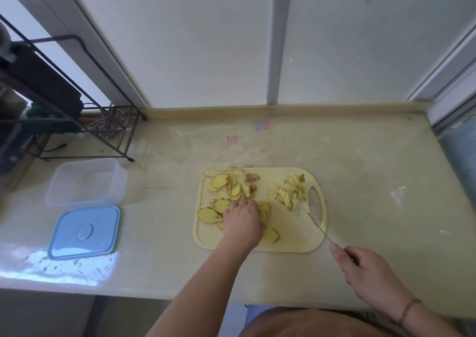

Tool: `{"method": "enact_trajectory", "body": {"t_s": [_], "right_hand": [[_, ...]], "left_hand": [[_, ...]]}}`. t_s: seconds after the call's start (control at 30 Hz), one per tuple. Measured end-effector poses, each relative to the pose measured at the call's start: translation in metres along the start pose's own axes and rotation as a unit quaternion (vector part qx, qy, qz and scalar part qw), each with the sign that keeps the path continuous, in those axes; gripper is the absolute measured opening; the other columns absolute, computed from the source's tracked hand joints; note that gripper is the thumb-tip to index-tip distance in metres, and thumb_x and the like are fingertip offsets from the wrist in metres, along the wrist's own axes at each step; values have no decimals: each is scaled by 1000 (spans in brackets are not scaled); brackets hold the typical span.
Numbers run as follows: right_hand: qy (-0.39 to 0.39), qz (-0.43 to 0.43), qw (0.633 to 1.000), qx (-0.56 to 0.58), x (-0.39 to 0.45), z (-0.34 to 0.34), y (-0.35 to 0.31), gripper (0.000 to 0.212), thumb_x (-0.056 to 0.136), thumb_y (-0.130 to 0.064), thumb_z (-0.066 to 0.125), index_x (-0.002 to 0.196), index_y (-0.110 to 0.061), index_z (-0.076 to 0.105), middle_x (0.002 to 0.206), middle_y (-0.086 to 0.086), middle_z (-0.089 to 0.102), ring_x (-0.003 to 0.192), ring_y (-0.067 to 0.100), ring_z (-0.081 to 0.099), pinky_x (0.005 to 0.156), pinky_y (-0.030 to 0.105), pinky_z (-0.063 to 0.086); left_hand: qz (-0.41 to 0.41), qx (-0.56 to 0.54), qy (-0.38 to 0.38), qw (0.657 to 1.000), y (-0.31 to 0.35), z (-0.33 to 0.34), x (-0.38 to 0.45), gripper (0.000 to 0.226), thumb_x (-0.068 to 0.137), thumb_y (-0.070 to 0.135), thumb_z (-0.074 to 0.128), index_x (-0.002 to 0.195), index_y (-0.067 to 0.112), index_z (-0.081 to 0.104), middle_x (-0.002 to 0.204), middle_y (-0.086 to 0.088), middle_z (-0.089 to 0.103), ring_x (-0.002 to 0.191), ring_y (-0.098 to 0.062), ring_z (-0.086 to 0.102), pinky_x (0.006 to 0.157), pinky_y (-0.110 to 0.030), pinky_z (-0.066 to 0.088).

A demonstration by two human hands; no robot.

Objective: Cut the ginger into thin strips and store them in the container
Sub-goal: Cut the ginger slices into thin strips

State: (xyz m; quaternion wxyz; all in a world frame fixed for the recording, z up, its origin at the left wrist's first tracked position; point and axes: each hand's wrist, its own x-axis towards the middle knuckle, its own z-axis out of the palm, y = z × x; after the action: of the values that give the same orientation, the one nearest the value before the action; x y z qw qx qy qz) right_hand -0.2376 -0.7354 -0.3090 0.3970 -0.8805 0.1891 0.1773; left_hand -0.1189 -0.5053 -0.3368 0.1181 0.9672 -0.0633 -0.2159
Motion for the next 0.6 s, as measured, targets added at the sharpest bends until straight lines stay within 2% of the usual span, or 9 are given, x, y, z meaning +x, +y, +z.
{"method": "enact_trajectory", "body": {"t_s": [0.1, 0.2, 0.3, 0.47, 0.53, 0.6], "right_hand": [[2, 5, 1000, -2, -1, -1, 0, 64, 73, -77, 37, 56, -15, 45, 48, -2, 45, 45, 14, 41, 56, 36, 41], [4, 4, 1000, 0, -2, 0, -1, 64, 73, -76, 37, 57, -15, 45, 49, -1, 45, 43, 12, 38, 54, 35, 39], [4, 2, 1000, -2, -3, 0, -2, 63, 74, -75, 38, 57, -14, 45, 49, -1, 45, 45, 14, 40, 55, 36, 39], [4, 10, 1000, -8, -2, 2, 1, 58, 90, -62, 49, 57, -14, 47, 50, 0, 47, 47, 16, 43, 62, 43, 49], [2, 9, 1000, -6, -2, 1, 2, 67, 85, -75, 45, 57, -15, 46, 49, -1, 47, 45, 13, 41, 58, 40, 46], [3, 8, 1000, 0, -2, 0, 1, 73, 70, -87, 35, 56, -16, 45, 48, -2, 45, 41, 9, 38, 53, 35, 39]], "left_hand": [[-8, 35, 2, 999, 8, 0, -1, 26, 97, 21, 52, 122, 12, 53, 127, -7, 57, 121, -30, 47, 100, -40, 39], [-20, 39, 7, 999, 11, 4, -3, 43, 96, 39, 61, 127, 12, 51, 129, -6, 55, 124, -29, 46, 101, -40, 38], [-33, 9, -2, 999, 10, 6, -2, 43, 93, 36, 64, 125, 12, 50, 129, -6, 53, 123, -29, 44, 101, -40, 38], [-2, -21, 48, 999, 6, 0, -5, 21, 86, 14, 52, 107, 17, 52, 99, -1, 59, 98, -28, 52, 86, -36, 40], [12, -85, 49, 995, -4, -5, -5, 20, 92, 14, 53, 111, 19, 56, 98, -1, 63, 92, -26, 58, 87, -36, 45], [-16, -184, 50, 981, -22, -17, -3, 20, 94, 16, 60, 113, 20, 62, 105, -2, 68, 94, -24, 63, 88, -36, 52]]}}
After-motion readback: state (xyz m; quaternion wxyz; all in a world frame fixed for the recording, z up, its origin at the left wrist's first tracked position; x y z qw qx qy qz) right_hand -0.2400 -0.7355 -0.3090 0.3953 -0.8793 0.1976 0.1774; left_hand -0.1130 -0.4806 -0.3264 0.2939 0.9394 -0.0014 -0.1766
